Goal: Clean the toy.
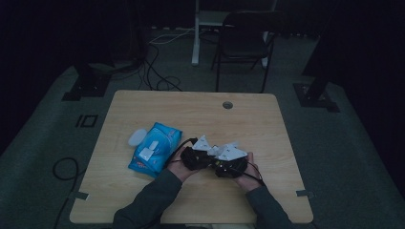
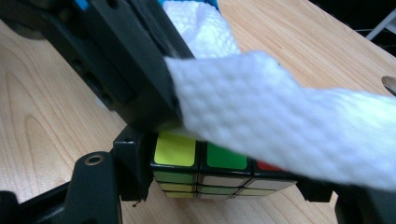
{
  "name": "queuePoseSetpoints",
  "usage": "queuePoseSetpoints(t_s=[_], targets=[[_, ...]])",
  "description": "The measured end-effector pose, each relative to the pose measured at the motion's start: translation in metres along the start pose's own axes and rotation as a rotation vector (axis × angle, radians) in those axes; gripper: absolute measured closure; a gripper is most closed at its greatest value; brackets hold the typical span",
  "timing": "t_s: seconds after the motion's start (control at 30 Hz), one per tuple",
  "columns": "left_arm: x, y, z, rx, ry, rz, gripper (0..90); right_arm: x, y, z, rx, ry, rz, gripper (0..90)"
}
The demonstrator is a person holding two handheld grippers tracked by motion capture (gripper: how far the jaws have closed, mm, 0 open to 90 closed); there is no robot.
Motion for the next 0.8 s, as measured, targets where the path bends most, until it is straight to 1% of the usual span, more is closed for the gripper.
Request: queuePoseSetpoints(t_s=[0.23,0.33,0.4,0.57,0.7,0.8], targets=[[0.007,0.004,-0.002,-0.022,0.015,0.001,88.4,0.001,-0.001,0.001,0.022,0.001,-0.008,33.8],[0.009,0.006,-0.002,-0.024,0.023,0.005,88.4,0.001,0.000,0.003,0.026,0.003,-0.009,33.7],[0.010,0.007,-0.002,-0.023,0.019,-0.002,88.4,0.002,0.000,0.004,0.032,0.002,-0.006,33.7],[0.010,0.006,0.002,-0.009,0.006,-0.020,88.3,0.004,0.000,0.006,0.044,-0.005,-0.005,33.8],[0.009,0.004,0.008,0.017,0.000,-0.019,88.3,0.004,0.002,0.008,0.052,-0.014,-0.005,33.7],[0.007,0.001,0.015,0.042,-0.020,-0.027,88.2,0.004,0.002,0.010,0.057,-0.011,-0.005,33.7]])
Point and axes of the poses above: each handheld gripper's, and its own axes: y roughly forward along the jaws, x roughly out of its top, z roughly to its left, the point moved 7 cm from there along y, roughly forward along the jaws, and after that the axes turned 6 degrees about y, right-handed, at the moved point
